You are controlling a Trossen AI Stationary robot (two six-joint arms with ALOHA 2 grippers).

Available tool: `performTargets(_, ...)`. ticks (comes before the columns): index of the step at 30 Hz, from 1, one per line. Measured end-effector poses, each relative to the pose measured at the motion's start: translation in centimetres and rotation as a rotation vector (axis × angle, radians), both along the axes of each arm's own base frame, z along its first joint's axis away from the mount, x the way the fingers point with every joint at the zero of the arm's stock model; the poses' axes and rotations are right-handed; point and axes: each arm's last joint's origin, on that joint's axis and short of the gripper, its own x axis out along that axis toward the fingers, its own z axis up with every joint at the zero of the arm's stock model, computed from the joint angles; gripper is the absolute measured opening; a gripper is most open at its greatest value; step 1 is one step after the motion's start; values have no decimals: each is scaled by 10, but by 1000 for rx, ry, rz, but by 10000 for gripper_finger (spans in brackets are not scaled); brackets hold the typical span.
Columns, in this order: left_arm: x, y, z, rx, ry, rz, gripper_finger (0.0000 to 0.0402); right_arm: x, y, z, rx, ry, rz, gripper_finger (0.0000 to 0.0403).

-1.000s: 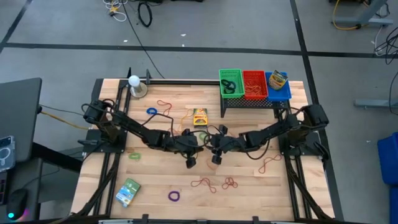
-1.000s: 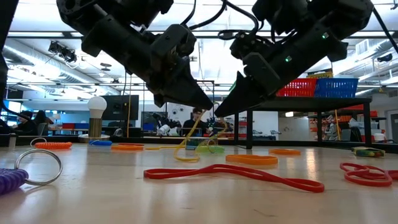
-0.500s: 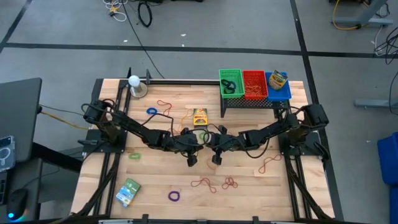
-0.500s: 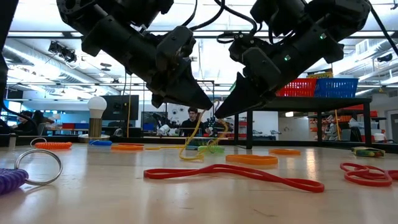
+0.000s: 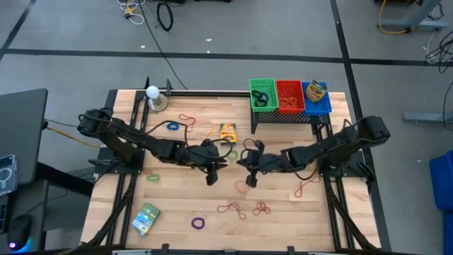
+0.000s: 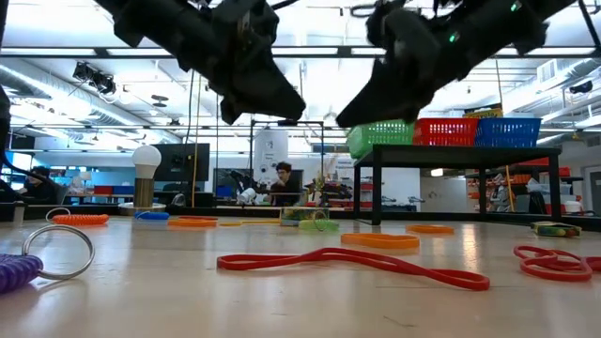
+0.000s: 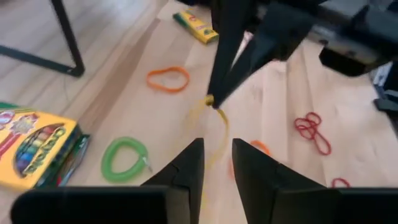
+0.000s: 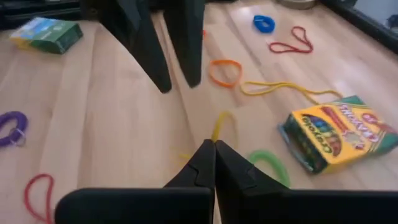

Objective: Pick & Place Office Desk Supplies
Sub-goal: Put the yellow rubber band into the red bin

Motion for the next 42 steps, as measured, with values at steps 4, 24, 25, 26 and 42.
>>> performTargets(4,-1,-2,1,6,-2,-7,67,-11,2,17,-21,-15,-19,2)
performTargets(24,-38,9,-32,-156,-368,120,8,-40,-16,174,-79,168,-157,0)
performTargets(25,-38,9,-32,-153,-369,128,9,-42,-21,184,-87,171,-184,0)
performTargets(26,-38,9,-32,-151,-370,135,11,-45,-27,194,-98,173,-215,0)
performTargets(42,-39,10,-33,-135,-363,163,11,-99,-155,255,-270,335,-761,0)
